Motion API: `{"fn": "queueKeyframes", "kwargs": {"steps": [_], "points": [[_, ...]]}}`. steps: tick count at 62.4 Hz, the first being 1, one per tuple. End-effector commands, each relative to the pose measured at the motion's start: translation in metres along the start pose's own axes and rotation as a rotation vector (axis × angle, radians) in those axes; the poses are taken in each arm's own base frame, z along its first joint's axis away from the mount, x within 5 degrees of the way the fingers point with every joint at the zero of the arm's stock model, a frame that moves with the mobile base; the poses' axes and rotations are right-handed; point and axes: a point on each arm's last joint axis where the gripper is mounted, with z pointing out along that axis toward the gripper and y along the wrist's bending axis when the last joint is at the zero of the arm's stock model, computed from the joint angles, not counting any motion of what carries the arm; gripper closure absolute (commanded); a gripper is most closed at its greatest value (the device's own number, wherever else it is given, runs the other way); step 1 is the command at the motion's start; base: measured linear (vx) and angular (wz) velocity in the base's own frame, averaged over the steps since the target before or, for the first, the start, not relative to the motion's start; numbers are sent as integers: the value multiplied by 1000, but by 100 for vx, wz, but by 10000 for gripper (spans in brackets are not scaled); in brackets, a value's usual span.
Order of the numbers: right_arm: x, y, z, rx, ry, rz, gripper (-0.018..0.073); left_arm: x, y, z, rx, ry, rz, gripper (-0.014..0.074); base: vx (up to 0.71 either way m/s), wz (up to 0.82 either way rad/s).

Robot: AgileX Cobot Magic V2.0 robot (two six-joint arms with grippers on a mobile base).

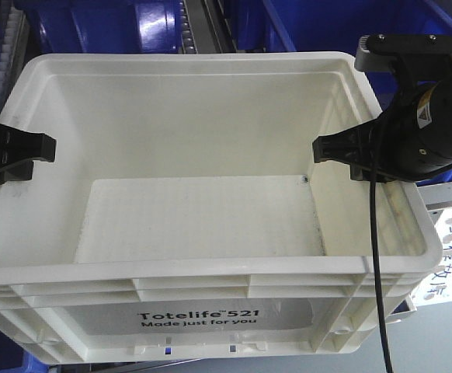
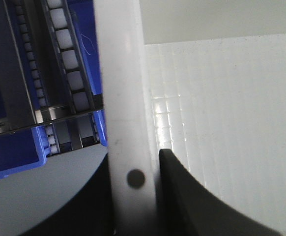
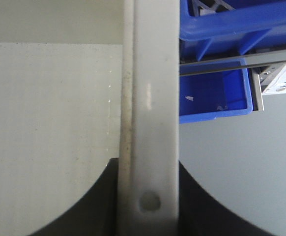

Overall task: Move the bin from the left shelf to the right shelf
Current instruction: 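Carry the tote with both grippers up to the blue-bin shelf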

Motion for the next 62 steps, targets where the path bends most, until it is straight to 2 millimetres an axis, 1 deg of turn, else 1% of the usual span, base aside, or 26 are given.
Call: {"fn": "queueKeyframes", "kwargs": {"steps": [1,32,62], "points": [[-16,-16,-25,81,-180,-40,477,-9,6,-23,-36,-138,39,468,5,26],[-16,-16,-25,82,-178,-40,477,-9,6,-23,-36,-138,39,468,5,21],[-16,-16,-25,82,-177,-40,477,-9,6,-23,-36,-138,39,468,6,8]]}}
